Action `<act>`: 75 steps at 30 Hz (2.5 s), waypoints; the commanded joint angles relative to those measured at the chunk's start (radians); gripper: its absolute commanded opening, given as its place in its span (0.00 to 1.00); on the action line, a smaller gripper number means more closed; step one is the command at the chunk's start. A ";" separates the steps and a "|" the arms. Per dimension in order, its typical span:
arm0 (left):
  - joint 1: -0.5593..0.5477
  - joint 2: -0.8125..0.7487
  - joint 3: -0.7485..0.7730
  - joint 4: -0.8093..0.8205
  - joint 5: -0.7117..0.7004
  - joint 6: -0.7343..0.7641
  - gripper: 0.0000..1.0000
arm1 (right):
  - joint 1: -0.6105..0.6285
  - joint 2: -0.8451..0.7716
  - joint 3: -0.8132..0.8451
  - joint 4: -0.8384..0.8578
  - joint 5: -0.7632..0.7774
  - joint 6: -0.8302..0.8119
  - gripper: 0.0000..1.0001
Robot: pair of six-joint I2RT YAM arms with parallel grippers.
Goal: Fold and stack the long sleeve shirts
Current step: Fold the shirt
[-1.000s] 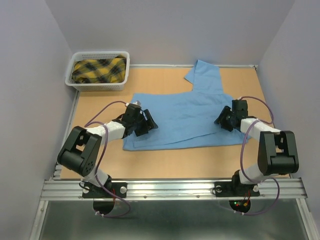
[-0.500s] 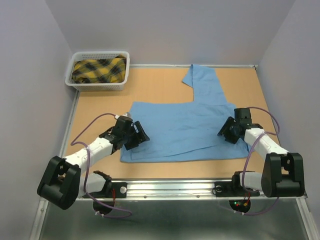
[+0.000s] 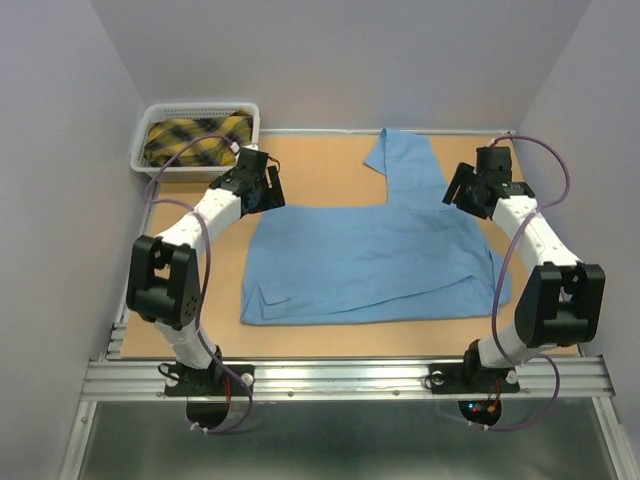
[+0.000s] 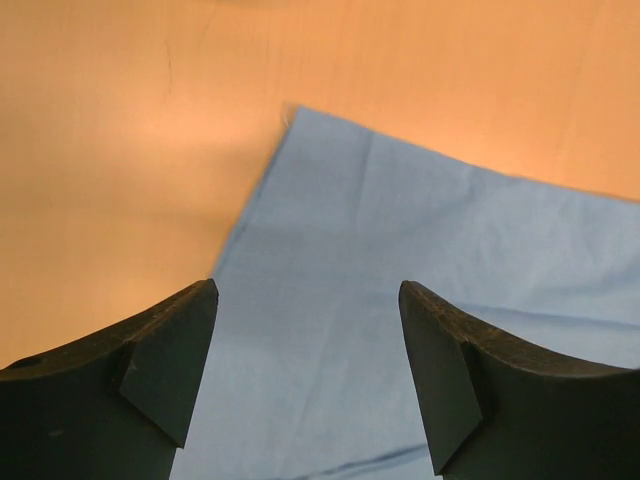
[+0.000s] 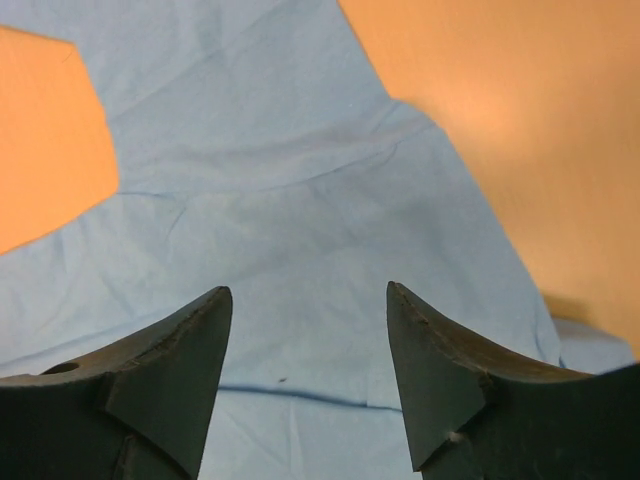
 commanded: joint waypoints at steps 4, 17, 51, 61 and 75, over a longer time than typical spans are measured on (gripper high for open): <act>0.005 0.184 0.206 -0.025 -0.051 0.319 0.86 | 0.000 0.121 0.138 -0.001 0.038 -0.070 0.71; 0.005 0.403 0.374 0.072 0.113 0.732 0.83 | -0.001 0.129 0.095 0.050 -0.020 -0.079 0.81; 0.054 0.411 0.439 -0.143 0.360 0.788 0.76 | -0.001 0.066 0.006 0.094 -0.057 0.004 0.80; 0.080 0.388 0.422 -0.145 0.397 0.761 0.73 | -0.001 0.046 0.005 0.096 -0.043 -0.002 0.80; 0.085 0.437 0.416 -0.099 0.321 0.729 0.70 | -0.001 0.043 0.005 0.096 -0.063 0.000 0.80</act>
